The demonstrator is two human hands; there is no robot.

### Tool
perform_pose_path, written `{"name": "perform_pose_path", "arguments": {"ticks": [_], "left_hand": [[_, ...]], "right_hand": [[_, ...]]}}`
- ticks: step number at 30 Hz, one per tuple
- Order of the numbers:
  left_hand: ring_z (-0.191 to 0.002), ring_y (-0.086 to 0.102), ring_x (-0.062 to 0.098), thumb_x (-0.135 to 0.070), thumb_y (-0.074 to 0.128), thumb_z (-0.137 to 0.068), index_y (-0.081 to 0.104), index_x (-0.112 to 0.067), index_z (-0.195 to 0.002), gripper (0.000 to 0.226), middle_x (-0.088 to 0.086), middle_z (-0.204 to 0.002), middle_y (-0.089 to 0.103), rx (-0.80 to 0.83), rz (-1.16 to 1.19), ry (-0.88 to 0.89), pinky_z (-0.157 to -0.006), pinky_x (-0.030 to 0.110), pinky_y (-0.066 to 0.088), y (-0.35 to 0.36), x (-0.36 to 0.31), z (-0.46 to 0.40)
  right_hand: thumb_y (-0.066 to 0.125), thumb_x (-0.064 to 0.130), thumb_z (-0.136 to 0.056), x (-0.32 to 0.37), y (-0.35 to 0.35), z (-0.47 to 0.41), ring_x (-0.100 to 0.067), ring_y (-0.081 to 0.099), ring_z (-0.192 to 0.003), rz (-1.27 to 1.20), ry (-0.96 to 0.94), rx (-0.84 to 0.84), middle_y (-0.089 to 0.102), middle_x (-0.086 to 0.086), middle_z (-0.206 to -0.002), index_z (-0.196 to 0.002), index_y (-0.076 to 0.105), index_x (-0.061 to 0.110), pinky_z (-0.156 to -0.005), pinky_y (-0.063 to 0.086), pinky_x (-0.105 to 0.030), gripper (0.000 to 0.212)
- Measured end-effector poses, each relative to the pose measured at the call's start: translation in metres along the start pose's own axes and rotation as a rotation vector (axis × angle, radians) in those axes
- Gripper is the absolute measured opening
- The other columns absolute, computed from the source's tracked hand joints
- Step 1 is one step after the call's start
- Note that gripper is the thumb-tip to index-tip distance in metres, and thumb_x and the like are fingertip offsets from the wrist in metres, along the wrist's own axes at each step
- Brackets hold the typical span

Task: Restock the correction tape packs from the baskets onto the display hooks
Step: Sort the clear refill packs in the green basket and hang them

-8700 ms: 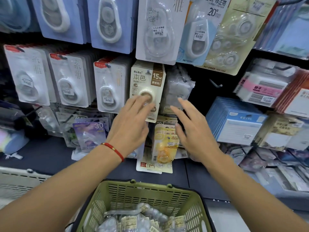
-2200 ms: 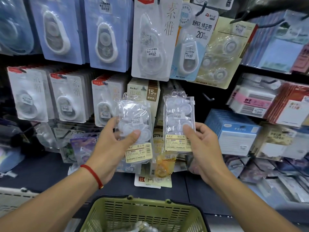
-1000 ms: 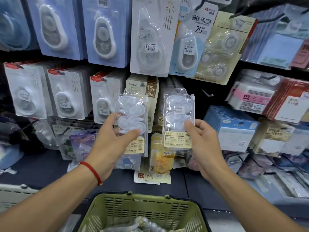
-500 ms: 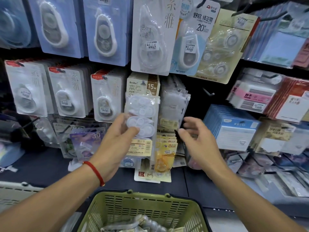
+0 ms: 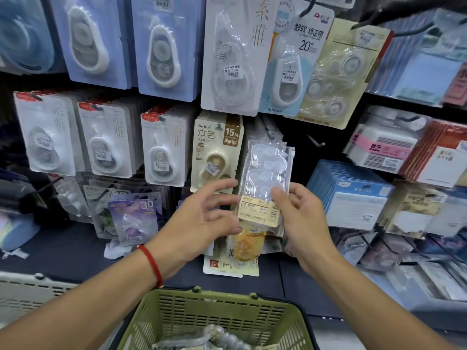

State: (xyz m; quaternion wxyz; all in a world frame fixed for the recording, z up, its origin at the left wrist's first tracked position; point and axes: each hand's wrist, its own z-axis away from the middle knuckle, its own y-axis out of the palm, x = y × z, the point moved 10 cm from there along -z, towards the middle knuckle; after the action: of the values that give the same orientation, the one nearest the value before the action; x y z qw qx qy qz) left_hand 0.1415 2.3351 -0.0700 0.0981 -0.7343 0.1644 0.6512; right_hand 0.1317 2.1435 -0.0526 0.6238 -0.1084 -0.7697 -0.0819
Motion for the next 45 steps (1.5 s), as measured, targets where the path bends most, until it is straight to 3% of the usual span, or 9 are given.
{"name": "perform_pose_path", "arguments": {"ticks": [3, 6, 8, 20, 27, 31, 37, 41, 45], "left_hand": [[-0.112, 0.072, 0.034, 0.009, 0.078, -0.086, 0.064, -0.031, -0.134, 0.064, 0.001, -0.128, 0.072, -0.001, -0.007, 0.021, -0.103, 0.051, 0.057, 0.001, -0.004, 0.001], [-0.109, 0.073, 0.030, -0.005, 0.081, -0.074, 0.065, -0.031, -0.130, 0.064, -0.005, -0.121, 0.075, -0.005, 0.002, 0.036, -0.101, 0.051, 0.058, 0.003, -0.007, 0.002], [-0.110, 0.073, 0.030, -0.007, 0.080, -0.072, 0.066, -0.030, -0.129, 0.063, -0.006, -0.123, 0.074, -0.002, 0.003, 0.042, -0.102, 0.051, 0.058, 0.003, -0.009, 0.003], [-0.114, 0.073, 0.016, 0.011, 0.074, -0.085, 0.062, -0.025, -0.138, 0.065, -0.008, -0.134, 0.070, 0.034, 0.010, 0.027, -0.104, 0.044, 0.057, 0.009, -0.011, 0.003], [-0.119, 0.070, 0.014, 0.011, 0.070, -0.090, 0.059, -0.031, -0.140, 0.065, -0.009, -0.142, 0.063, 0.097, -0.074, 0.039, -0.108, 0.042, 0.054, 0.012, -0.006, -0.004], [-0.126, 0.060, -0.002, -0.004, 0.067, -0.094, 0.056, -0.040, -0.140, 0.059, -0.019, -0.142, 0.061, 0.008, -0.493, 0.164, -0.109, 0.033, 0.053, -0.002, -0.008, -0.008], [-0.154, 0.026, 0.021, -0.010, 0.072, -0.085, 0.046, -0.019, -0.155, 0.075, 0.002, -0.168, 0.030, -0.149, -1.154, 0.453, -0.126, 0.037, 0.026, -0.014, -0.025, -0.023], [-0.158, 0.015, 0.026, -0.008, 0.072, -0.083, 0.031, -0.016, -0.163, 0.090, 0.004, -0.174, 0.009, -0.157, -1.320, 0.460, -0.122, 0.038, 0.032, -0.013, -0.015, -0.031], [-0.162, 0.006, 0.027, -0.007, 0.067, -0.087, 0.019, -0.015, -0.167, 0.094, 0.000, -0.176, -0.009, -0.106, -1.395, 0.431, -0.122, 0.039, 0.036, -0.017, -0.001, -0.031]], "right_hand": [[0.063, 0.029, -0.105, 0.003, -0.003, 0.000, -0.013, 0.077, -0.073, -0.004, -0.016, 0.001, 0.081, -0.006, -0.094, -0.108, 0.069, 0.014, -0.049, 0.053, -0.017, 0.016], [0.065, 0.026, -0.104, 0.006, -0.003, 0.000, -0.024, 0.079, -0.087, -0.022, -0.044, 0.016, 0.080, -0.007, -0.093, -0.108, 0.070, 0.012, -0.068, 0.063, -0.036, 0.015], [0.066, 0.024, -0.103, 0.009, -0.006, -0.001, -0.024, 0.079, -0.085, -0.033, -0.075, 0.008, 0.080, -0.008, -0.092, -0.107, 0.070, 0.012, -0.066, 0.062, -0.033, 0.013], [0.069, 0.027, -0.102, 0.008, -0.013, -0.007, -0.019, 0.079, -0.088, -0.041, -0.077, -0.042, 0.082, -0.005, -0.096, -0.107, 0.074, 0.014, -0.067, 0.060, -0.022, 0.015], [0.070, 0.034, -0.101, 0.010, -0.018, -0.015, -0.020, 0.079, -0.091, 0.078, -0.106, -0.046, 0.082, -0.002, -0.094, -0.107, 0.075, 0.021, -0.081, 0.063, -0.040, 0.016], [0.069, 0.043, -0.099, 0.009, -0.026, -0.018, -0.007, 0.072, -0.090, 0.443, -0.183, -0.119, 0.076, 0.013, -0.101, -0.118, 0.070, 0.031, -0.087, 0.060, -0.039, 0.022], [0.068, 0.023, -0.099, 0.015, 0.027, -0.016, -0.029, 0.043, -0.146, 1.148, -0.734, 0.056, 0.046, -0.010, -0.158, -0.149, 0.054, 0.015, -0.116, 0.041, -0.049, 0.053], [0.056, 0.027, -0.103, -0.008, 0.045, -0.057, -0.026, 0.006, -0.163, 1.419, -0.605, 0.150, 0.004, -0.006, -0.177, -0.163, 0.033, 0.022, -0.128, 0.024, -0.052, 0.065], [0.055, 0.021, -0.099, -0.022, 0.042, -0.073, -0.021, -0.006, -0.163, 1.512, -0.559, 0.191, -0.013, 0.000, -0.176, -0.168, 0.015, 0.030, -0.129, 0.021, -0.052, 0.080]]}}
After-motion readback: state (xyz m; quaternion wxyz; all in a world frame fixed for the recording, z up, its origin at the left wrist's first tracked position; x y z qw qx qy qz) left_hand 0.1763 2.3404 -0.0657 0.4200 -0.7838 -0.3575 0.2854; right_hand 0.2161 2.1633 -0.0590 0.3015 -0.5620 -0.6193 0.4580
